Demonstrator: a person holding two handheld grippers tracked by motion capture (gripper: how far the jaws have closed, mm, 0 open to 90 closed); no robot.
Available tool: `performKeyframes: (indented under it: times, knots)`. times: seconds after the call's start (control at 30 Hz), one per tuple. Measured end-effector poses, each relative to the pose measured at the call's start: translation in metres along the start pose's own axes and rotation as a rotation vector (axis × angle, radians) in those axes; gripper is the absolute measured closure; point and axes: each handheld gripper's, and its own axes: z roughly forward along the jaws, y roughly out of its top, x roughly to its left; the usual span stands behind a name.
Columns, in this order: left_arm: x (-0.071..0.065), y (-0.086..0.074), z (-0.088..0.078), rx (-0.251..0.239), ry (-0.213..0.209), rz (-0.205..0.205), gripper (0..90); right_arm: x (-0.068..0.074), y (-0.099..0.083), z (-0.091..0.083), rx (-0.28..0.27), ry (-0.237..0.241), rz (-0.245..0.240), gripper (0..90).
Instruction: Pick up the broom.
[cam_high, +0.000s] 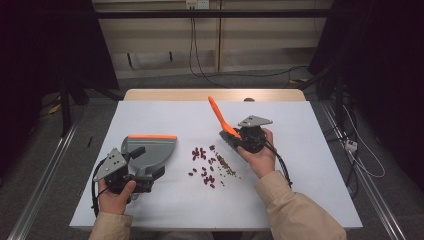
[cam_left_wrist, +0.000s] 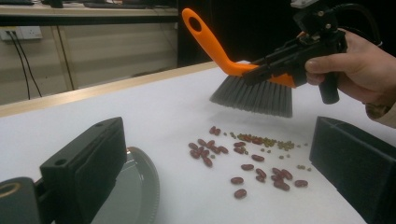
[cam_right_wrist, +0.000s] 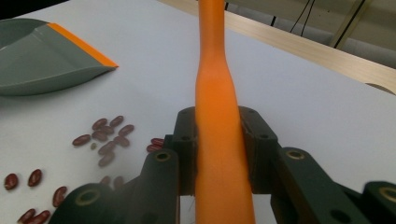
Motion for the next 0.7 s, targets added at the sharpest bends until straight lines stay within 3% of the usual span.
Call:
performKeyframes:
  times: [0.23,0.7]
  knots:
    - [0.0,-0.001,-0.001,0.002,-0.003,-0.003,3.8,-0.016,0.003,0.009,-0.011,0.043,0.01,71.1]
    - [0.003,-0.003,-0.002,0.01,-0.001,-0.011,3.8,-0.026,0.014,0.03,-0.02,0.083,-0.072,71.1]
